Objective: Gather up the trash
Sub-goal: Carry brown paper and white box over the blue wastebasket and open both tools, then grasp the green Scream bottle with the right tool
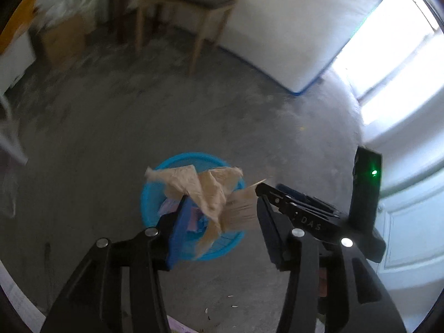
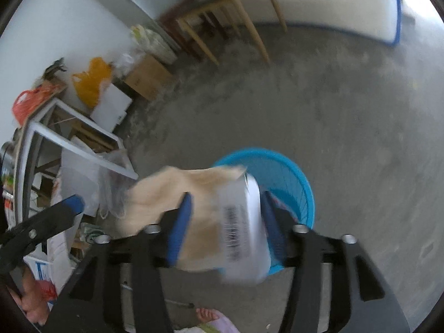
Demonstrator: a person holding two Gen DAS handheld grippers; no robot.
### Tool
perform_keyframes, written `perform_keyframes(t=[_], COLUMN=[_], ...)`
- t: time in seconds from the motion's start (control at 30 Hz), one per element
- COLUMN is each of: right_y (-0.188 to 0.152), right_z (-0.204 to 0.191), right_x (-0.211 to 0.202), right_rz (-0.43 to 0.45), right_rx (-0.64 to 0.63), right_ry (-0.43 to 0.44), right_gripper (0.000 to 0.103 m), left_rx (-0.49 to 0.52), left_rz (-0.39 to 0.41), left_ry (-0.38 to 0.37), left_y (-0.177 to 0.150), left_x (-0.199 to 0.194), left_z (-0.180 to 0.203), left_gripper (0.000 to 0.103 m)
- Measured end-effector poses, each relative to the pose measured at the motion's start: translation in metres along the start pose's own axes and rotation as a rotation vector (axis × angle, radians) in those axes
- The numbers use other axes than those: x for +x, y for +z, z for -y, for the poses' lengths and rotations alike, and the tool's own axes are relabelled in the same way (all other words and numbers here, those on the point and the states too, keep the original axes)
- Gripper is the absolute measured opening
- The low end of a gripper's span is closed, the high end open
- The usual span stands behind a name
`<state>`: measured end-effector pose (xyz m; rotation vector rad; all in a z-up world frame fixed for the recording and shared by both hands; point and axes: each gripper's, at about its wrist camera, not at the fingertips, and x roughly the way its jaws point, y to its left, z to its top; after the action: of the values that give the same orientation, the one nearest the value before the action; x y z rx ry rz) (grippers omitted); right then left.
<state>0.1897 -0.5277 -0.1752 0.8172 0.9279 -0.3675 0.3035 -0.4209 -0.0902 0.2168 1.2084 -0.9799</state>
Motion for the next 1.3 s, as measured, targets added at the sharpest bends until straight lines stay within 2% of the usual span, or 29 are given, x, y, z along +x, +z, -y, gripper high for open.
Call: perform_keyframes(t=[0.1, 0.17, 0.3, 0.4, 0.47, 0.5, 0.57, 0.67, 0.73, 0.8, 0.87, 0.93, 1.0, 1.07, 1.1, 1.17, 1.27, 1.3], right_y=[-0.003, -0.004, -0.009, -0.018, -0.027, -0.039, -0.060, -0.102, -0.137, -0.176, -0.217, -0.268, -0.313, -0.361, -0.383, -0.419, -0.457, -0.468], right_z=[0.001, -0.002, -0.012, -0.025, -0.040, -0.055, -0.080, -0.123, -0.160, -0.202, -0.247, -0.297, -0.335, -0.372, -0.388, -0.414, -0.439, -0.445], right_x=[0.007, 0.002, -0.023, -0.054, -0.076, -0.097, -0.125, -0.156, -0.168, -0.175, -0.177, -0.174, -0.171, -0.168, -0.163, -0.155, -0.142, -0.137], right_rz=[-0.020, -0.012, 0.024, 0.069, 0.101, 0.125, 0.148, 0.111, 0.043, -0.049, -0.154, -0.298, -0.395, -0.435, -0.458, -0.467, -0.511, -0.522], right_rx=[0.019, 0.016, -0.010, -0.057, -0.115, -0.171, -0.268, -0.412, -0.535, -0.665, -0.800, -0.949, -1.089, -1.234, -1.304, -1.407, -1.535, -1.573], right_ry=[-0.003, 0.006, 0.021, 0.041, 0.065, 0.093, 0.156, 0.287, 0.396, 0.511, 0.615, 0.733, 0.783, 0.760, 0.734, 0.655, 0.615, 0.599], right_gripper=[0.055, 0.056, 0.056, 0.058, 0.058, 0.060, 0.065, 0.069, 0.070, 0.070, 0.072, 0.075, 0.078, 0.082, 0.082, 0.082, 0.082, 0.082], left_rx=[-0.078, -0.079, 0.000, 0.061, 0.096, 0.107, 0.151, 0.167, 0.108, -0.004, -0.161, -0.321, -0.474, -0.659, -0.712, -0.860, -0.988, -1.010], left_rz=[0.027, 0.044, 0.100, 0.121, 0.135, 0.145, 0.193, 0.283, 0.329, 0.365, 0.406, 0.454, 0.494, 0.521, 0.526, 0.538, 0.557, 0.562], left_ry=[-0.042, -0.053, -0.051, -0.050, -0.043, -0.030, 0.052, 0.209, 0.309, 0.413, 0.504, 0.569, 0.643, 0.726, 0.741, 0.740, 0.735, 0.731], left_y=[-0.002, -0.002, -0.004, -0.019, -0.040, -0.048, -0.082, -0.147, -0.194, -0.242, -0.298, -0.355, -0.407, -0.467, -0.482, -0.531, -0.581, -0.586], left_x=[-0.014, -0.030, -0.076, -0.129, -0.182, -0.198, -0.255, -0.330, -0.370, -0.399, -0.428, -0.449, -0.463, -0.473, -0.472, -0.475, -0.474, -0.471], left_z=[-0.016, -0.016, -0.001, 0.007, 0.007, 0.007, 0.003, -0.014, -0.035, -0.057, -0.086, -0.110, -0.131, -0.150, -0.154, -0.169, -0.176, -0.175], left_gripper=[0.048, 0.048, 0.051, 0.053, 0.056, 0.060, 0.067, 0.075, 0.080, 0.080, 0.080, 0.081, 0.080, 0.080, 0.080, 0.080, 0.080, 0.080])
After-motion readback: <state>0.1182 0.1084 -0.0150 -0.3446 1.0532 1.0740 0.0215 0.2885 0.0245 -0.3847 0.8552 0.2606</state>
